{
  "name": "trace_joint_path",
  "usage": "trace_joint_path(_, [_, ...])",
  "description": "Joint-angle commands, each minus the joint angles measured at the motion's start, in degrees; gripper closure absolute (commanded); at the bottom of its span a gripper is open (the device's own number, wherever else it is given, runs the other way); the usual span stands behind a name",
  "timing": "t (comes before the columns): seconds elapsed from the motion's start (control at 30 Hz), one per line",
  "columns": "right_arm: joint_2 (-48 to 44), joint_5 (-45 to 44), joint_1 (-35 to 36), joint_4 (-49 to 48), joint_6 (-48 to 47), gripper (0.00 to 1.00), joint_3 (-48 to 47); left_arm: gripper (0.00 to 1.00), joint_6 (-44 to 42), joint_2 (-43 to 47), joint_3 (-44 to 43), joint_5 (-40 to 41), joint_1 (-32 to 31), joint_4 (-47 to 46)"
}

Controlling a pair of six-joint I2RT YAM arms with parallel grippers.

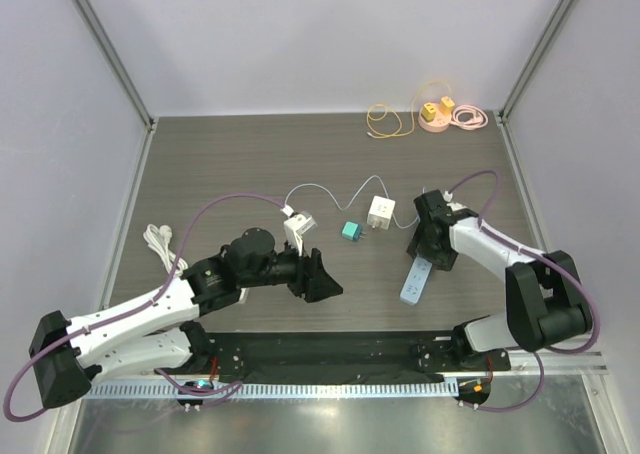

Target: Pull the plug off the socket

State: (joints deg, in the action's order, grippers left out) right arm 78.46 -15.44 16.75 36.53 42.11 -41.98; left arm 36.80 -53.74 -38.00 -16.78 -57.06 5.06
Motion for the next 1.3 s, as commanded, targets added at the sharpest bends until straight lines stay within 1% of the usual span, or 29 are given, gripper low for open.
trace_joint_path(0.0, [3.0,-4.2,0.0,2.0,-1.3,0.36,-3.8,0.35,-1.4,1.4,0.2,0.8,-0.5,-0.2])
trace_joint_path(0.03, [3.6,-5.1,-0.1,3.4,-1.6,0.42,-4.2,0.35,-1.4,1.4,0.3,1.0,-0.5,-0.2])
trace_joint_path(0.07, [4.4,-5.8,-0.1,4.4,-1.9,0.56,-4.7,0.35,-1.5,1.5,0.3,1.0,-0.6,-0.2])
trace_joint_path(0.13, [6.0,-6.9,-0.5,6.9,-3.2,0.70,-6.1,0.35,-1.6,1.5,0.5,1.0,-0.9,-0.4])
trace_joint_path(0.17, [6.5,-7.8,-1.4,7.8,-3.7,0.82,-6.6,0.35,-1.6,1.5,0.6,1.0,-1.0,-0.5])
trace_joint_path(0.2, [7.1,-8.4,-2.2,8.8,-4.3,0.88,-7.8,0.35,-1.6,1.4,0.6,1.0,-1.2,-0.8])
trace_joint_path(0.23, [8.2,-9.1,-3.0,10.6,-5.8,0.91,-8.5,0.35,-1.6,1.4,0.6,1.0,-1.4,-0.8])
trace_joint_path(0.27, [8.6,-10.0,-5.3,11.1,-6.6,0.98,-9.3,0.35,-1.6,1.4,0.6,0.9,-1.6,-0.8])
trace_joint_path(0.33, [9.1,-9.6,-8.6,11.6,-7.8,0.99,-9.7,0.35,-1.6,1.7,0.6,1.0,-1.7,-0.9])
trace_joint_path(0.37, [9.1,-7.2,-12.6,11.3,-8.9,0.99,-9.7,0.35,-1.6,1.6,0.7,0.9,-1.7,-0.8])
trace_joint_path(0.47, [8.8,-6.0,-16.0,10.6,-10.6,0.99,-10.1,0.36,-1.4,1.6,0.6,0.3,-1.8,-0.8])
trace_joint_path(0.5, [8.8,-5.8,-19.1,10.5,-11.1,0.99,-10.3,0.36,-1.2,1.7,0.6,0.1,-1.8,-0.8])
trace_joint_path(0.6, [9.7,-5.5,-21.8,9.9,-12.4,0.99,-10.8,0.36,-0.7,1.5,0.6,-0.3,-1.7,-0.7])
trace_joint_path(0.67, [10.1,-6.7,-21.8,10.0,-12.5,0.99,-10.9,0.36,-0.2,1.4,0.3,-0.5,-1.8,-0.8])
trace_joint_path(0.7, [10.4,-7.1,-21.8,9.9,-12.3,0.98,-10.9,0.36,0.0,1.1,0.1,-1.1,-1.8,-0.7])
trace_joint_path(0.73, [10.3,-7.1,-21.8,9.9,-12.2,0.93,-10.8,0.36,0.2,1.2,-0.1,-1.4,-1.8,-0.7])
trace_joint_path(0.77, [10.2,-7.4,-21.8,9.8,-12.1,0.77,-10.6,0.36,0.8,1.1,-0.5,-1.9,-1.7,-0.1])
trace_joint_path(0.8, [9.8,-7.2,-21.8,9.9,-12.0,0.65,-10.8,0.36,1.2,1.2,-0.8,-2.6,-1.7,0.0])
trace_joint_path(0.83, [9.3,-5.8,-21.8,9.6,-12.4,0.46,-10.8,0.36,1.3,1.4,-1.0,-2.9,-1.8,0.8])
trace_joint_path(0.87, [8.7,-4.8,-21.8,9.4,-12.8,0.22,-10.9,0.36,1.6,1.8,-1.8,-2.9,-1.8,1.6])
trace_joint_path(0.93, [5.9,-2.3,-21.8,8.6,-13.5,0.05,-10.8,0.36,2.0,3.2,-2.3,-2.8,-1.8,3.5])
trace_joint_path(0.97, [4.8,-2.1,-21.7,8.4,-13.4,0.01,-10.5,0.36,2.2,3.8,-2.6,-2.6,-1.8,4.1])
trace_joint_path(1.0, [3.5,-1.7,-21.7,8.2,-13.4,0.00,-10.2,0.36,2.7,5.1,-2.8,-1.8,-1.7,5.5])
trace_joint_path(1.1, [-1.2,2.1,-21.2,7.1,-13.5,0.00,-9.4,0.33,2.8,6.8,-3.7,-1.0,-1.7,8.2])
trace_joint_path(1.13, [-2.4,3.3,-20.7,6.0,-13.5,0.00,-8.9,0.33,2.8,7.3,-4.1,-1.0,-1.7,10.6])
trace_joint_path(1.17, [-5.2,4.1,-20.3,5.8,-13.5,0.00,-8.6,0.32,2.9,7.8,-4.5,-1.0,-1.7,11.5])
trace_joint_path(1.27, [-10.7,-0.6,-17.1,6.1,-11.6,0.00,-7.8,0.31,4.2,10.1,-2.4,-1.1,-1.7,13.0])
